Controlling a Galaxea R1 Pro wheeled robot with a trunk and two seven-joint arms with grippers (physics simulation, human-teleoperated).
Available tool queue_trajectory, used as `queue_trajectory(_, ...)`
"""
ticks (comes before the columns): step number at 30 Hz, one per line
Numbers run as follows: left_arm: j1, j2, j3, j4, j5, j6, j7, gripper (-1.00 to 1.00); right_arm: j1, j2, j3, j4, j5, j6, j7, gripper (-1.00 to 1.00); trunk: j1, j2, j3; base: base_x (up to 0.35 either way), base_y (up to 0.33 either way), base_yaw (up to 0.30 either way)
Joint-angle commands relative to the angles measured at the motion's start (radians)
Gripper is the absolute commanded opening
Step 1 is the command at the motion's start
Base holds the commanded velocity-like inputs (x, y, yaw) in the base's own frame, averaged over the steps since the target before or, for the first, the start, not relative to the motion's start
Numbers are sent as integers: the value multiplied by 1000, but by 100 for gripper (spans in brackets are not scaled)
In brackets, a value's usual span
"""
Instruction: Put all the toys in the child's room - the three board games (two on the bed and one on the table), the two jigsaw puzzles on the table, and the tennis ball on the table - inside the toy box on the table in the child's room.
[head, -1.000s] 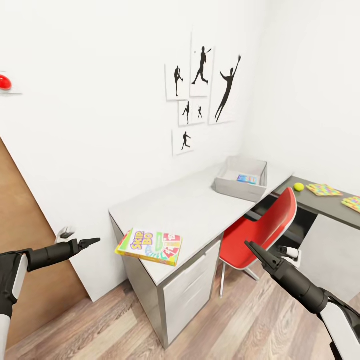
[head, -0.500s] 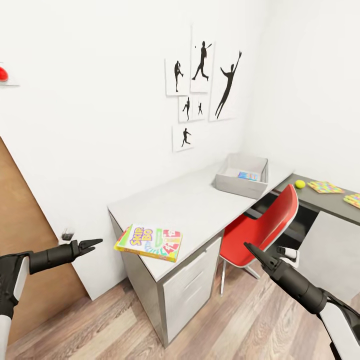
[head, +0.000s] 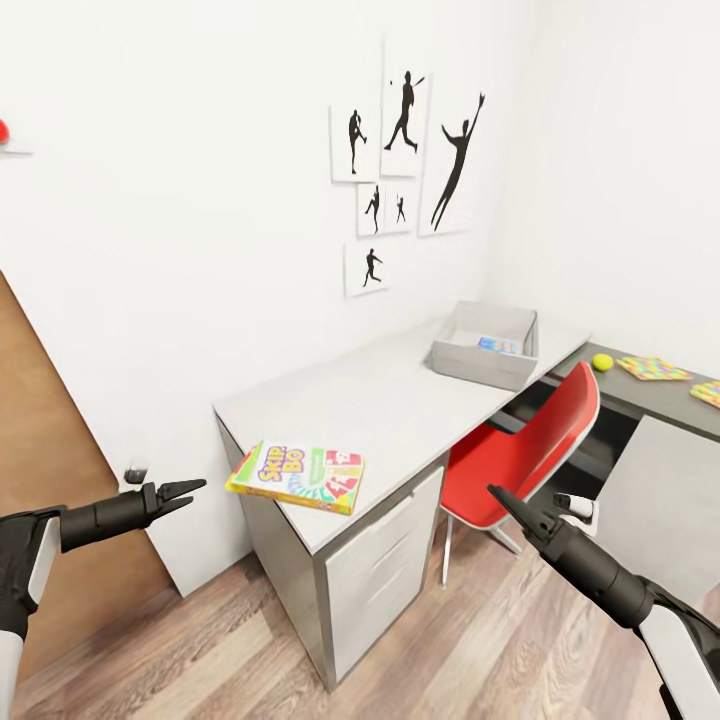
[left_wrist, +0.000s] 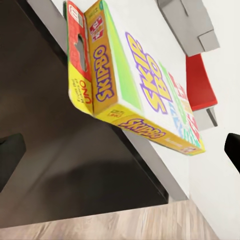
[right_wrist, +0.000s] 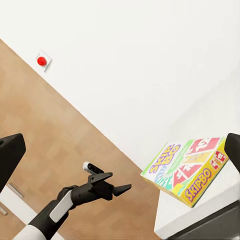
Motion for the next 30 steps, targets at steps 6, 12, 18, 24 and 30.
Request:
queue_trajectory(6, -1, 0, 1, 2, 0, 10, -5, 100, -1, 0, 0, 0, -6, 7, -1, 100, 23, -43, -20, 0, 0, 0)
queue_trajectory(12, -1, -1, 1, 2, 0, 10, -5, 100, -1, 0, 0, 0, -6, 6, -1, 100, 35, -64, -29, 0, 0, 0)
queue_trajectory(18, -1, -2, 1, 2, 8, 10, -5, 100, -1, 0, 1, 0, -6, 6, -1, 100, 35, -64, -29, 0, 0, 0)
queue_trajectory(24, -1, -2, 0, 2, 23, 9, -5, 100, -1, 0, 1, 0, -6, 6, -1, 100, 35, -64, -29, 0, -1, 0)
queue_trajectory(30, -1, -2, 1, 2, 26, 9, -5, 100, -1, 0, 1, 0, -6, 6, -3, 100, 35, -64, -29, 8, -109, 0)
